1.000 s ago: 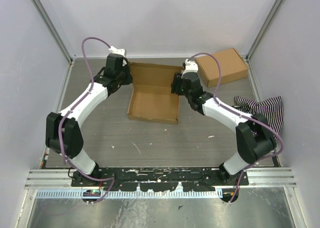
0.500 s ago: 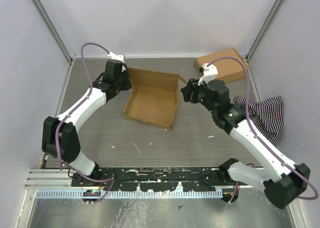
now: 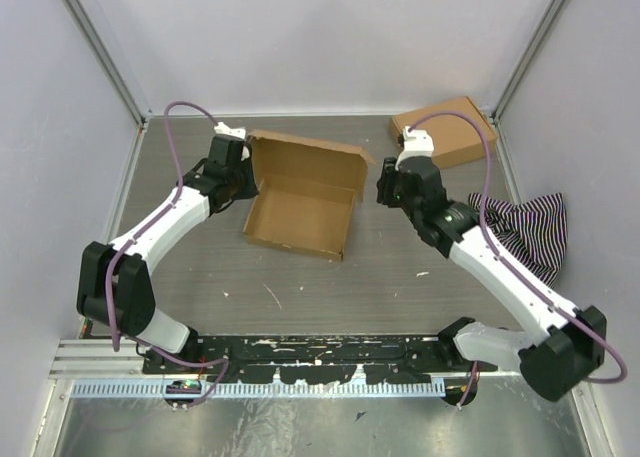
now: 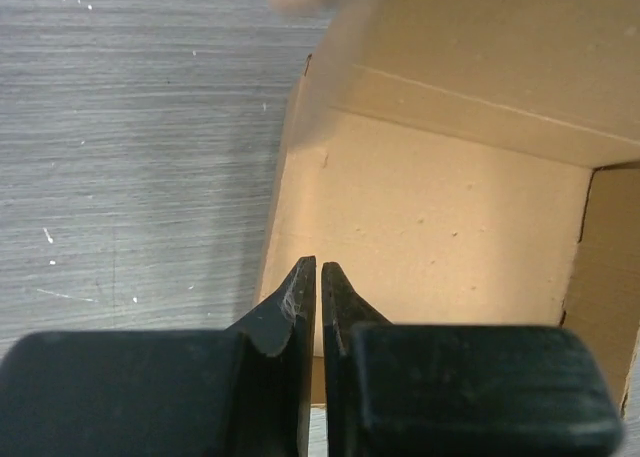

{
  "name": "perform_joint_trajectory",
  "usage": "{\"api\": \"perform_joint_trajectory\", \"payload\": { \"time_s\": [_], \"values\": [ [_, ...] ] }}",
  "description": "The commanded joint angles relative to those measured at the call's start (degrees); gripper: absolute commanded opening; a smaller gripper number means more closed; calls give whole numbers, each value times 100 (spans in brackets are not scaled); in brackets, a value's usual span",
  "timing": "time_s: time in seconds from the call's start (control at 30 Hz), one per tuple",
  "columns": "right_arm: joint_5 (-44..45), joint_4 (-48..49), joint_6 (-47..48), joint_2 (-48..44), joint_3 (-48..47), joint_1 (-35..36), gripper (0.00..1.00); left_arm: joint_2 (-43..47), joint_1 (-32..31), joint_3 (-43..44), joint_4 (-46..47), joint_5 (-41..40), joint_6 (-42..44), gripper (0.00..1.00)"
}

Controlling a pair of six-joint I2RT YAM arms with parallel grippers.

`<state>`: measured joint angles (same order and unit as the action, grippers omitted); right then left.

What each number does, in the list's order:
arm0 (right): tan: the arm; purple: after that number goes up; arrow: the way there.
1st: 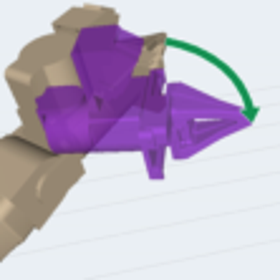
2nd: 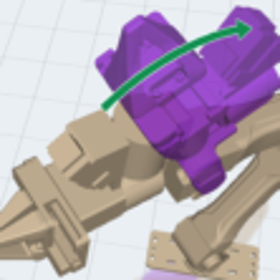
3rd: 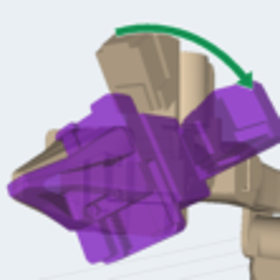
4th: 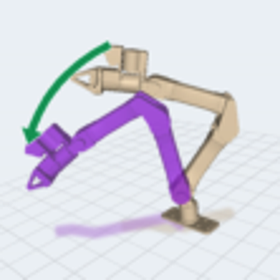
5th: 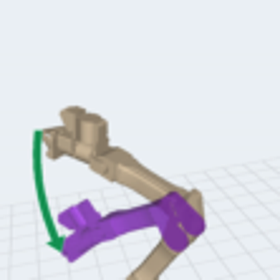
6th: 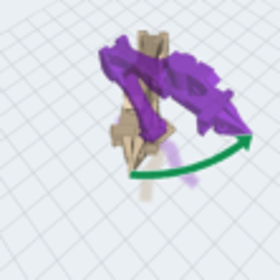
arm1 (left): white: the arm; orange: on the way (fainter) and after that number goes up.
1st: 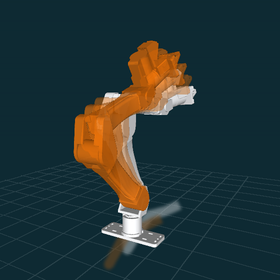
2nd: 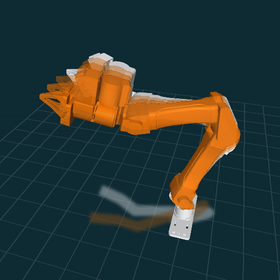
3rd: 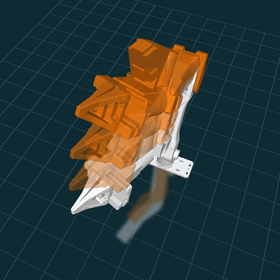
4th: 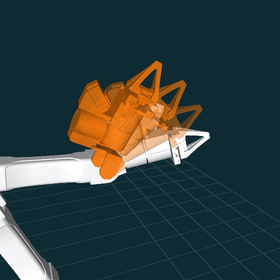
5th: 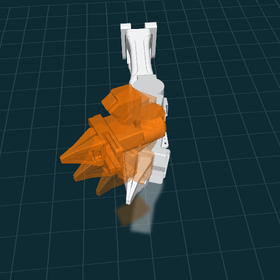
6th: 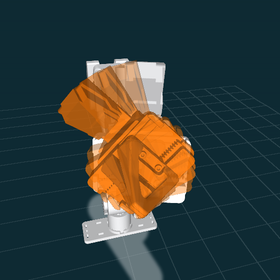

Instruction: Fold the paper box

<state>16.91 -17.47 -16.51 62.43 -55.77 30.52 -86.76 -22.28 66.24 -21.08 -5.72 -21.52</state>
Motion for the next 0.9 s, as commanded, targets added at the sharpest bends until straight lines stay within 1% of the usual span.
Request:
{"api": "perform_joint_trajectory", "payload": {
  "time_s": [0.0,0.07,0.13,0.23,0.3,0.4,0.47,0.53,0.63,0.7,0.77,0.83,0.87],
  "values": [
    [222,-271,-331,743,-712,-3,34,210,-21,-38,-276,-73,-69,13],
    [-15,-61,-536,1022,-590,-3,28,214,-22,-2,-331,-64,-80,12],
    [19,214,-788,1238,-432,-3,21,214,-24,26,-348,-59,-68,11],
    [282,637,-1030,1403,-241,-3,21,211,-22,59,-380,-57,-54,11],
    [271,886,-1067,1517,-177,-2,21,206,-27,63,-371,-53,-54,11],
    [-168,1299,-1052,1713,-116,-3,22,182,-22,94,-383,-38,-35,10],
    [-721,1484,-1056,1911,-154,2,23,165,-21,123,-395,-45,-13,10],
    [-1026,1592,-1078,2047,-232,6,23,142,-23,186,-433,-59,18,10],
    [-941,1479,-1111,2131,-421,6,24,129,-28,332,-549,-79,41,11],
    [-692,1317,-1103,2090,-539,6,25,125,-28,481,-708,-119,42,14],
    [-501,1044,-1049,2048,-696,6,28,143,-23,683,-955,-177,78,20],
    [-192,879,-937,1980,-830,6,30,155,-28,878,-1231,-309,141,31],
    [-142,817,-890,1923,-862,6,33,152,-22,971,-1391,-394,181,34]
  ]
}}
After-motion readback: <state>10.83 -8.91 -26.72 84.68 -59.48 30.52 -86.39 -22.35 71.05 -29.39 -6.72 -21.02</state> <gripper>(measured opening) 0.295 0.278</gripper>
